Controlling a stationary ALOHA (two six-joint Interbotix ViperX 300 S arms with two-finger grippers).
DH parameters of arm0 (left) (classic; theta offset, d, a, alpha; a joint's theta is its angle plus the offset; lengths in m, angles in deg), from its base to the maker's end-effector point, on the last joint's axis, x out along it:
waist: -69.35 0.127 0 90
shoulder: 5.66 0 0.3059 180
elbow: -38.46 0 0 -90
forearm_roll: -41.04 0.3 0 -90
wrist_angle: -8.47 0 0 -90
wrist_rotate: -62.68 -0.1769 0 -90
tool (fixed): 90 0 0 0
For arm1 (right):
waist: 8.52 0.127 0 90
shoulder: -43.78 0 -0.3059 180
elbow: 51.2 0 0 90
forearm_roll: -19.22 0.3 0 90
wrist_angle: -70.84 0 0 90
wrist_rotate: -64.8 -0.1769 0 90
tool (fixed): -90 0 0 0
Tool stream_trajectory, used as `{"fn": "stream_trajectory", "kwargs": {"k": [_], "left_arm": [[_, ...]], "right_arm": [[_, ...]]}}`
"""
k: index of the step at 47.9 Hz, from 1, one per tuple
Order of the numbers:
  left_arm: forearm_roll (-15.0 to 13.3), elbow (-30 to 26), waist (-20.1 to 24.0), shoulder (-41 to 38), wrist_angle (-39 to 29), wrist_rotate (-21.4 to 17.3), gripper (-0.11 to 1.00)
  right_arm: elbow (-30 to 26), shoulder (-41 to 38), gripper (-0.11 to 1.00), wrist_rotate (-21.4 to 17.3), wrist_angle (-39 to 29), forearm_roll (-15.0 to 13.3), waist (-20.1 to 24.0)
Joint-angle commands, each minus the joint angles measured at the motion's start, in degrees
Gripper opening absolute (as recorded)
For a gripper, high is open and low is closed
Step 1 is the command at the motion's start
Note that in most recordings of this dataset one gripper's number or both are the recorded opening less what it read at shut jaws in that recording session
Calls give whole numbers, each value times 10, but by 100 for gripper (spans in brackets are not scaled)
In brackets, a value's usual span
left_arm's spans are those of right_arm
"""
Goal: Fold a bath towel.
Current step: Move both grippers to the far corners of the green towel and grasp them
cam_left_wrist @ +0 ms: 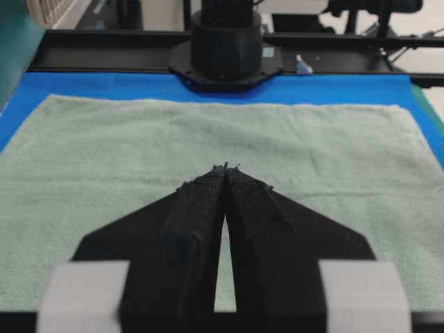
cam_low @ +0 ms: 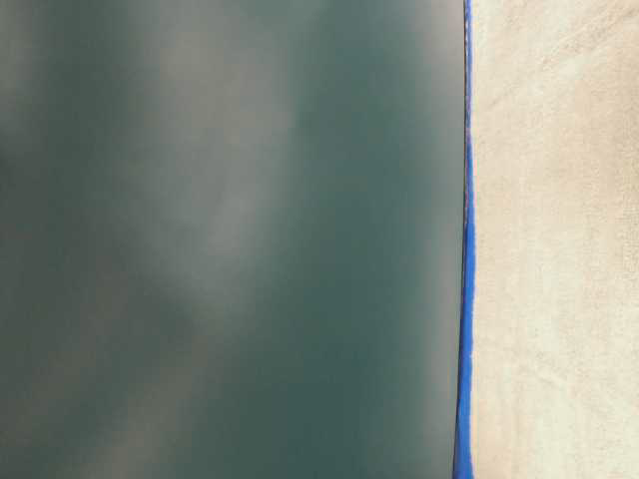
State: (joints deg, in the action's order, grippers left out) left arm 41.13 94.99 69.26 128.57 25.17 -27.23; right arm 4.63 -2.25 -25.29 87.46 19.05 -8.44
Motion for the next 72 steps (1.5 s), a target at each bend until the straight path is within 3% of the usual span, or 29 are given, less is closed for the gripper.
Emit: {"fn": "stream_trajectory", "kwargs": {"k": [1, 5, 15, 25, 34, 36, 44, 46, 49, 56, 72], "left_arm": [[-13, -21, 4, -8, -14, 13, 0], [-12, -31, 21, -10, -49, 5, 0], [-11, -54, 111, -11, -151, 2, 0], [-3, -54, 185, -48, -170, -2, 0], [1, -70, 253, -165, -172, -47, 5], [1, -76, 269, -191, -172, -65, 14], [-3, -98, 331, -293, -156, -131, 65], [-2, -104, 347, -316, -145, -131, 75], [1, -109, 373, -350, -125, -134, 86], [-3, -124, 412, -442, -83, -184, 85], [-3, -164, 462, -567, -66, -207, 85]], "right_arm": [[-12, -3, 0, -3, -2, 4, 2], [-31, -3, 0, -5, -64, 4, -11], [-102, -14, 0, -9, -281, 4, -104], [-112, -65, 0, -7, -359, -6, -221], [-112, -142, 1, -3, -376, -33, -337], [-114, -163, 8, -2, -379, -40, -356], [-121, -258, 58, -3, -368, -83, -414], [-122, -282, 65, -3, -361, -91, -427], [-124, -317, 65, -3, -344, -101, -446], [-126, -392, 62, -3, -289, -127, -497], [-152, -510, 62, -2, -248, -165, -564]]}}
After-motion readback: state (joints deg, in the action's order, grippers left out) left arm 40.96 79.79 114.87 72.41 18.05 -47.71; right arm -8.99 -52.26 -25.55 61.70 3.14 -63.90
